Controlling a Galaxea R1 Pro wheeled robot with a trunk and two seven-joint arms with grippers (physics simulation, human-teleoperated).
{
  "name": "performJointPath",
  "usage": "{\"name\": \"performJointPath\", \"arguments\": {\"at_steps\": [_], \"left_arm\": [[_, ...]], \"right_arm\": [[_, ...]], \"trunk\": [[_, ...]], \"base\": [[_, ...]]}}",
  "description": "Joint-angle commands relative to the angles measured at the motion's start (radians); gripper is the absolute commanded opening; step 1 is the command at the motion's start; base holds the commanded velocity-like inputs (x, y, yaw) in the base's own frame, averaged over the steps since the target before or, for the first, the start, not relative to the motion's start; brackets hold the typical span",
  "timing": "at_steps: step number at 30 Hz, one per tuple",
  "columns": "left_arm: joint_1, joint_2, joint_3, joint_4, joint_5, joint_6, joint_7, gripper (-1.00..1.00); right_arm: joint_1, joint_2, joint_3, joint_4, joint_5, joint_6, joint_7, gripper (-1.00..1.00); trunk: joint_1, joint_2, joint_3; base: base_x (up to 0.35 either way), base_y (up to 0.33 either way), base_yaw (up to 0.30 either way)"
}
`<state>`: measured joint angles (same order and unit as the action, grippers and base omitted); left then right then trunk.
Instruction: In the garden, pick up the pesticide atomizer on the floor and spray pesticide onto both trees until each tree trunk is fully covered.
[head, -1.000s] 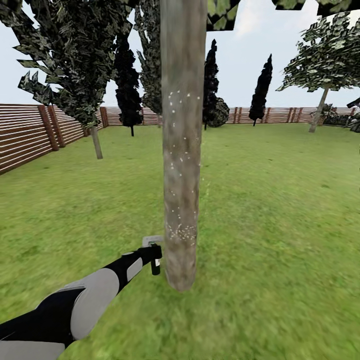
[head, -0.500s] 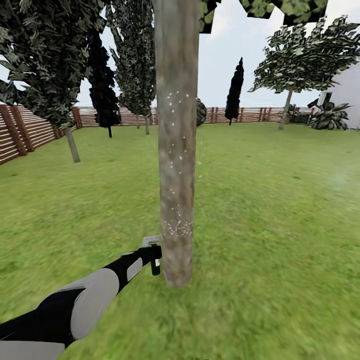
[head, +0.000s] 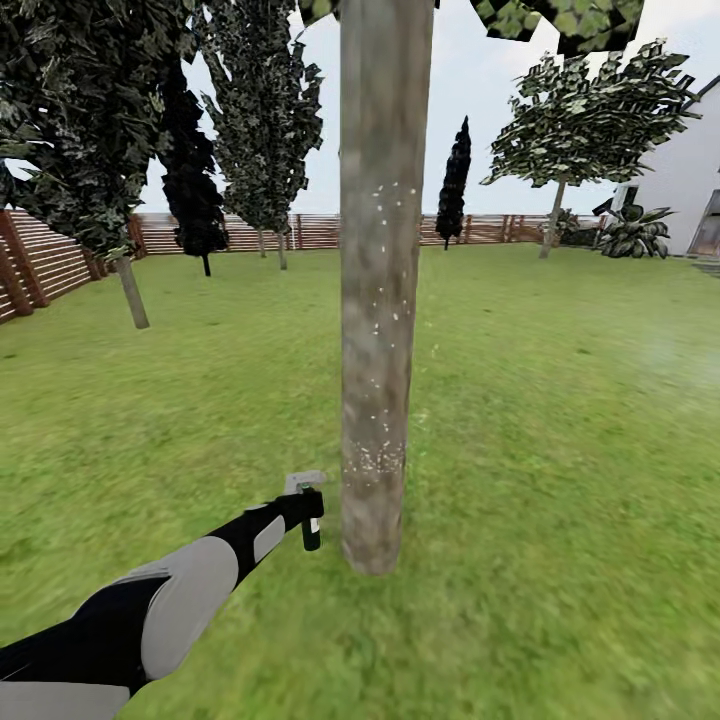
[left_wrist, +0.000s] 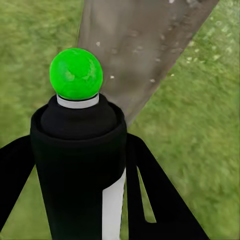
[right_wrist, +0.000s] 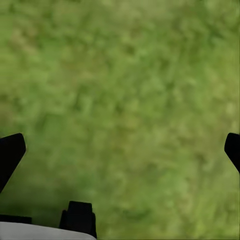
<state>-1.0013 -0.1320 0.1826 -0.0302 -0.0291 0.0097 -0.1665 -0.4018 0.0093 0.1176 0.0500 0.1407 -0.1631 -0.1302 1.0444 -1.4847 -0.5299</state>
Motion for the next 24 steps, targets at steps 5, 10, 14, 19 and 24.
{"name": "performJointPath", "arguments": {"at_steps": [5, 10, 14, 19, 24], "left_arm": [[0.000, 0.000, 0.008, 0.000, -0.003, 0.001, -0.004, -1.00], [0.000, 0.000, 0.008, 0.000, -0.003, 0.001, -0.004, -1.00], [0.000, 0.000, 0.008, 0.000, -0.003, 0.000, -0.004, -1.00], [0.000, 0.000, 0.008, 0.000, -0.003, 0.001, -0.004, -1.00], [0.000, 0.000, 0.008, 0.000, -0.003, 0.000, -0.004, -1.00]], "right_arm": [[-0.002, 0.000, 0.007, 0.005, 0.007, -0.006, -0.008, 1.00], [-0.002, 0.000, 0.007, 0.005, 0.007, -0.006, -0.008, 1.00], [-0.002, 0.000, 0.007, 0.005, 0.007, -0.006, -0.008, 1.00], [-0.002, 0.000, 0.007, 0.005, 0.007, -0.006, -0.008, 1.00], [-0.002, 0.000, 0.007, 0.005, 0.007, -0.006, -0.008, 1.00]], "trunk": [[0.000, -0.001, -0.001], [0.000, -0.001, -0.001], [0.000, -0.001, -0.001], [0.000, -0.001, -0.001], [0.000, -0.001, -0.001]], "base": [[0.000, 0.350, -0.006], [0.000, 0.350, -0.213], [0.000, 0.350, -0.289], [0.000, 0.350, -0.296], [0.000, 0.350, -0.300]]}}
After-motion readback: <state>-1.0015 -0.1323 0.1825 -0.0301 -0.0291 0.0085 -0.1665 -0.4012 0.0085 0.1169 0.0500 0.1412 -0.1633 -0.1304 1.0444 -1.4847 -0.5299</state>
